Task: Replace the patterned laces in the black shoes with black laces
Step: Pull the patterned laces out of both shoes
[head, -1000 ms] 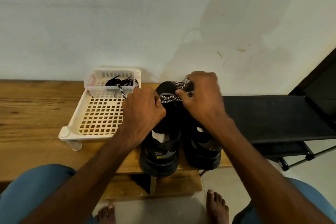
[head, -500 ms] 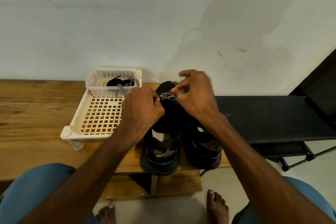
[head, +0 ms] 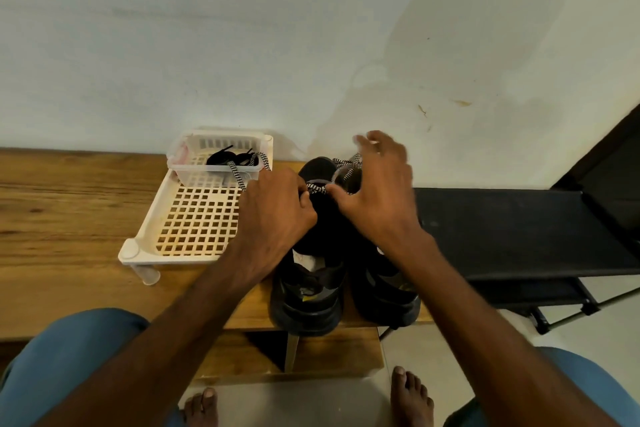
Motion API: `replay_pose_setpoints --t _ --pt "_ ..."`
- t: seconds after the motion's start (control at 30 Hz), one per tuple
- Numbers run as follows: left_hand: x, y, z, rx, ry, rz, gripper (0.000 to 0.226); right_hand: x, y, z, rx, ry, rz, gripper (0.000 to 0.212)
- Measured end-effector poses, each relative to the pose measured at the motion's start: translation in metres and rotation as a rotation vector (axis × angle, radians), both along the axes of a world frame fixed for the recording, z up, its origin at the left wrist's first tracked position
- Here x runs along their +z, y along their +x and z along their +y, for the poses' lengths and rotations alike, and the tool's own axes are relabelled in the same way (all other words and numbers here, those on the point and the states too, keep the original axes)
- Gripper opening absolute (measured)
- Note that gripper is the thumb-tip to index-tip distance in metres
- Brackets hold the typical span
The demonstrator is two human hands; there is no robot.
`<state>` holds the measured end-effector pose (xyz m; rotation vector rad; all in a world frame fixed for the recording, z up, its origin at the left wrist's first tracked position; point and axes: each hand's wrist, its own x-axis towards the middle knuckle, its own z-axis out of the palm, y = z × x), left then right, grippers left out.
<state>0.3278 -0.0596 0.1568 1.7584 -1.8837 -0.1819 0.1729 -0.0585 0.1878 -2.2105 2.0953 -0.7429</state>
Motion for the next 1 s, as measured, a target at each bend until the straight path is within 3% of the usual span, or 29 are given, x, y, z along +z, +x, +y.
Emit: replay_pose_setpoints --t 0.1,0.2,0.4,0.6,0.73,0.87,1.0 --pt "-0.003 0.002 -0.001 0.002 0.001 -0.013 0.023 -0.010 0.021 0.000 0.096 0.088 0.116 0.049" --pt "-0.003 0.002 -0.001 0.003 -0.007 -0.026 0.022 -0.013 0.021 -0.005 0.020 0.148 0.109 0.037" --pt "0.002 0.002 0.002 0.037 -0.009 -0.035 0.021 -0.009 0.014 -0.011 -0.090 0.192 0.065 0.037" --pt "0.010 -0.013 -0.003 -0.111 -0.021 -0.171 0.044 -0.006 0.010 -0.006 -0.014 0.225 0.051 0.027" --pt "0.012 -0.025 -0.015 -0.126 -0.020 -0.289 0.031 -0.005 0.008 -0.005 -0.018 0.229 0.009 0.020" --pt "0.010 -0.025 -0.025 -0.126 -0.044 -0.240 0.019 -0.004 0.007 -0.004 -0.076 0.233 -0.060 0.017" --pt "0.003 -0.021 -0.032 -0.164 -0.065 -0.220 0.015 0.000 0.009 -0.001 -0.092 0.248 -0.089 0.026"
